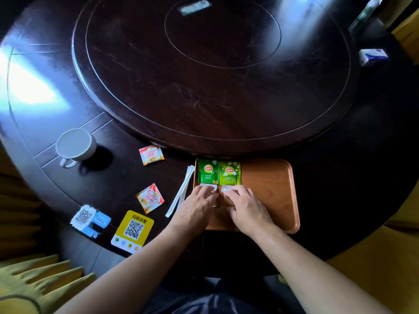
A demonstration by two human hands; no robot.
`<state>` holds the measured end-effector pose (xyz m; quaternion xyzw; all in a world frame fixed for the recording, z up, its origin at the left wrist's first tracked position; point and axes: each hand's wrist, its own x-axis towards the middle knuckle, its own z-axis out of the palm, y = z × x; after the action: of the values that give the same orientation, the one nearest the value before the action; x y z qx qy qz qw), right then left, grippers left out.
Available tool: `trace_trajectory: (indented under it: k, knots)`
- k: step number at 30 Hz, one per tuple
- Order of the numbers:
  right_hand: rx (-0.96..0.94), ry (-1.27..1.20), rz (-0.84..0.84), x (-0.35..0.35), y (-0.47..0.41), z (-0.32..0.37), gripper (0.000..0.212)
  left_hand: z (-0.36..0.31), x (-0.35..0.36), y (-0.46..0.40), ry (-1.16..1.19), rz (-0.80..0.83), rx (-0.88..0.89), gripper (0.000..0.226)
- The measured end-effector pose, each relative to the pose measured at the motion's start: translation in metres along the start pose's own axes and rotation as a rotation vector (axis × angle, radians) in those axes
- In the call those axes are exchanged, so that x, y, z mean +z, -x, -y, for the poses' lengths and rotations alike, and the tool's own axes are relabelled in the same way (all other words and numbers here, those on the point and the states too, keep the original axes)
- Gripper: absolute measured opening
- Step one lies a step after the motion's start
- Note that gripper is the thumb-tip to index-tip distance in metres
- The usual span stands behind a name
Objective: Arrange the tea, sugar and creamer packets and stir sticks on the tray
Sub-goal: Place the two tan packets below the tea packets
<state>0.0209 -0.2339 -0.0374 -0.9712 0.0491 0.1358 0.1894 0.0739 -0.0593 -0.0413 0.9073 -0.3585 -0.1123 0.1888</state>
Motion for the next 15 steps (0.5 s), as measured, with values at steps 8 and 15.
trace_trajectory:
  k: [8,15]
  knots:
    - [0.044,-0.100,-0.007,-0.014,-0.011,0.021,0.028,0.030,-0.031,0.029,0.081,-0.166,-0.200,0.020]
    - [0.036,-0.192,0.001,-0.021,-0.056,0.075,0.018,0.094,-0.047,0.062,0.048,-0.127,-0.594,0.044]
